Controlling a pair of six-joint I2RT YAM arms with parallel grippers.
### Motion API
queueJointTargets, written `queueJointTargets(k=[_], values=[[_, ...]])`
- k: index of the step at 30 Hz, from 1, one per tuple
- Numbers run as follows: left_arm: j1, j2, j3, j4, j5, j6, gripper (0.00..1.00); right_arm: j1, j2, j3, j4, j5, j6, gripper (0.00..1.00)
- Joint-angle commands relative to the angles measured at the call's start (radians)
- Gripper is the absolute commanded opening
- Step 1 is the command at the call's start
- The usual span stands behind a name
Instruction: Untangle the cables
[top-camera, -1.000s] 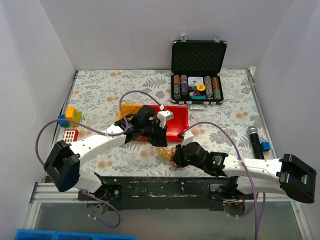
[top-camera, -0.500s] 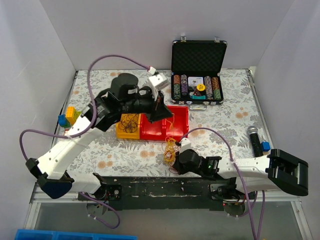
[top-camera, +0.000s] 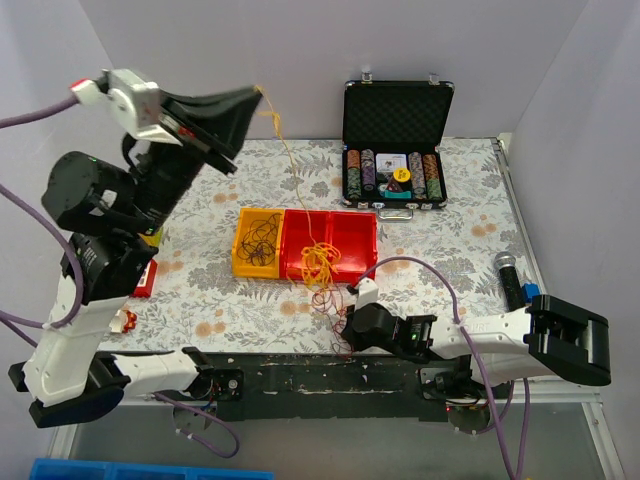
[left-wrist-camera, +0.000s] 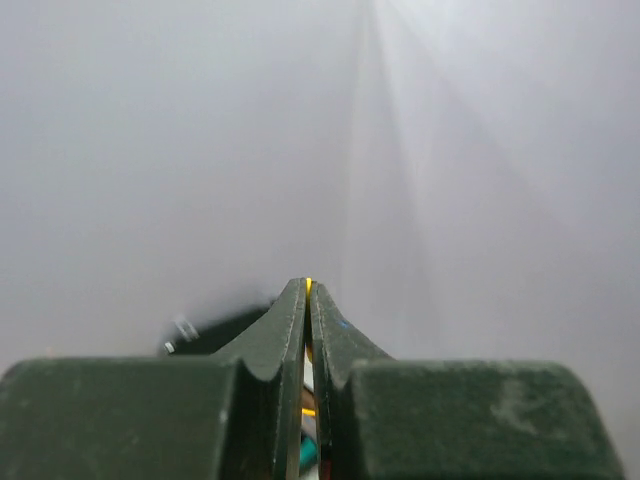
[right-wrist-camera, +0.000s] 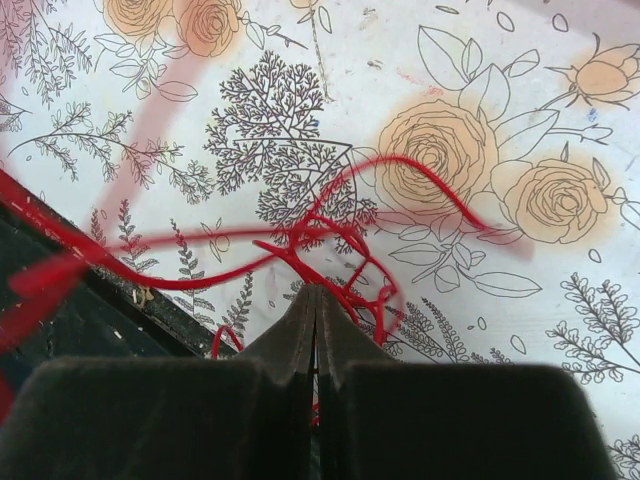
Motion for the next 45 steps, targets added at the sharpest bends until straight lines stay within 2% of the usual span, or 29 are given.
queueJointTargets(k=[1, 5, 8, 11, 14, 19, 23, 29, 30, 34, 37, 39, 45], values=[[0.001, 0.060, 0.096, 0.259, -0.231, 0.111, 0.00, 0.027, 0.018, -0.028, -0.124, -0.001, 0.023, 0.03], [0.001, 0.107, 0.169, 0.426, -0.308, 0.188, 0.01, 0.037, -0.002, -0.056, -0.141, 0.004, 0.049, 0.03], [-0.001, 0.150, 0.259, 0.341, -0.227, 0.164, 0.03, 0.041, -0.013, -0.068, -0.150, 0.007, 0.060, 0.03], [0.001, 0.131, 0.222, 0.242, -0.123, 0.114, 0.04, 0.044, -0.044, -0.066, -0.185, 0.027, 0.057, 0.03], [0.001, 0.110, 0.181, 0.296, -0.148, 0.107, 0.03, 0.044, -0.071, -0.053, -0.222, 0.048, 0.057, 0.02], [0.001, 0.109, 0.197, 0.216, -0.083, 0.108, 0.03, 0.049, -0.186, 0.022, -0.300, 0.138, 0.000, 0.14], [0.001, 0.089, 0.176, 0.254, -0.112, 0.107, 0.02, 0.047, -0.285, 0.116, -0.385, 0.241, -0.070, 0.14], [0.001, 0.080, 0.214, 0.328, -0.136, 0.214, 0.00, 0.047, -0.332, 0.229, -0.504, 0.309, -0.103, 0.16], [0.001, 0.077, 0.217, 0.362, -0.141, 0.231, 0.00, 0.047, -0.335, 0.237, -0.512, 0.310, -0.109, 0.21], [0.001, 0.064, 0.228, 0.354, -0.107, 0.258, 0.02, 0.047, -0.325, 0.216, -0.427, 0.269, -0.136, 0.57], [0.001, 0.054, 0.227, 0.312, -0.075, 0.246, 0.03, 0.046, -0.241, 0.217, -0.310, 0.225, -0.167, 0.75], [-0.001, 0.049, 0.220, 0.301, -0.073, 0.237, 0.03, 0.044, -0.153, 0.242, -0.252, 0.197, -0.198, 0.81], [0.001, 0.043, 0.210, 0.281, -0.073, 0.223, 0.02, 0.041, 0.111, 0.338, -0.068, 0.176, -0.294, 0.87]])
